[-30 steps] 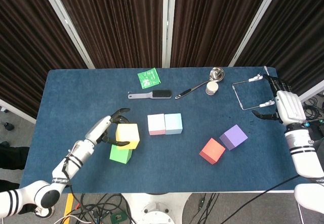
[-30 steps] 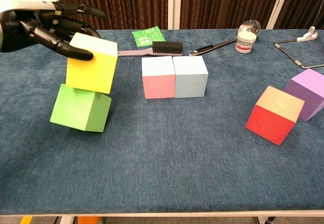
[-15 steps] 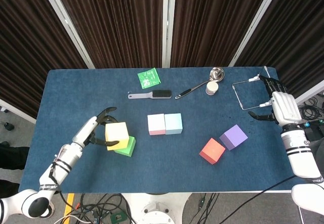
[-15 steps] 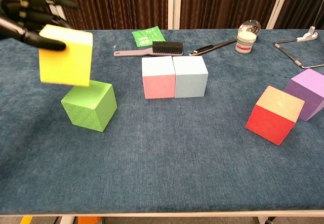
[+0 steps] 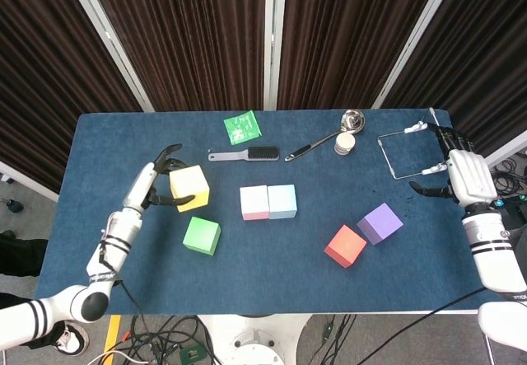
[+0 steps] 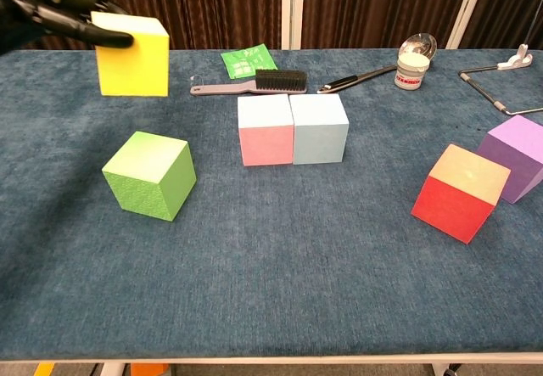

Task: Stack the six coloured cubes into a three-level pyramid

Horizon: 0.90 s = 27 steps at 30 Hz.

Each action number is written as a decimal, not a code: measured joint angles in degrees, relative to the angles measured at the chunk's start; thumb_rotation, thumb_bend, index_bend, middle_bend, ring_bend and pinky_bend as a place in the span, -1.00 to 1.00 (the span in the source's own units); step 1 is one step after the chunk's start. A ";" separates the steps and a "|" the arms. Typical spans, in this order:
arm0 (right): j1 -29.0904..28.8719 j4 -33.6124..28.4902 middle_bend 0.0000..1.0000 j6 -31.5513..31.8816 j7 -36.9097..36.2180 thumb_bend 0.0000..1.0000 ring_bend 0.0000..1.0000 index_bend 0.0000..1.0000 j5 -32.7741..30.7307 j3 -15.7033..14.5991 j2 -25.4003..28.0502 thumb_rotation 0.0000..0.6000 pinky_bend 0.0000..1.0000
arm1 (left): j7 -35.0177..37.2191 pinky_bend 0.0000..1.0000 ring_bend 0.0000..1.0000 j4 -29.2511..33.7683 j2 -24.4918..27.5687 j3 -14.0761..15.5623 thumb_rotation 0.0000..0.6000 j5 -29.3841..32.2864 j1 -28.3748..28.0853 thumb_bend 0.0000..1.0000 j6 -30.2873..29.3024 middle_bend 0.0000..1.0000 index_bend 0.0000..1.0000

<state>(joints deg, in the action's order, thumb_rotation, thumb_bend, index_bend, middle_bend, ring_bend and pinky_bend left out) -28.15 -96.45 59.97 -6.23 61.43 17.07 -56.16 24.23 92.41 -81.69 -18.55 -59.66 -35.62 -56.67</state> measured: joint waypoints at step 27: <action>1.15 3.95 -0.86 -2.13 -3.61 -0.86 -1.00 -1.00 1.09 -1.31 -0.98 1.00 -1.00 | 8.10 -0.56 -0.69 -24.13 -16.83 5.30 1.00 -12.27 -4.31 -0.70 5.84 -0.20 -0.82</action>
<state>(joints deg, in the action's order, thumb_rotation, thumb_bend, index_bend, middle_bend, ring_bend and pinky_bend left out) -27.00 -92.50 57.83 -9.84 62.51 15.76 -57.14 32.32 68.28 -98.52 -13.25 -71.94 -39.92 -50.82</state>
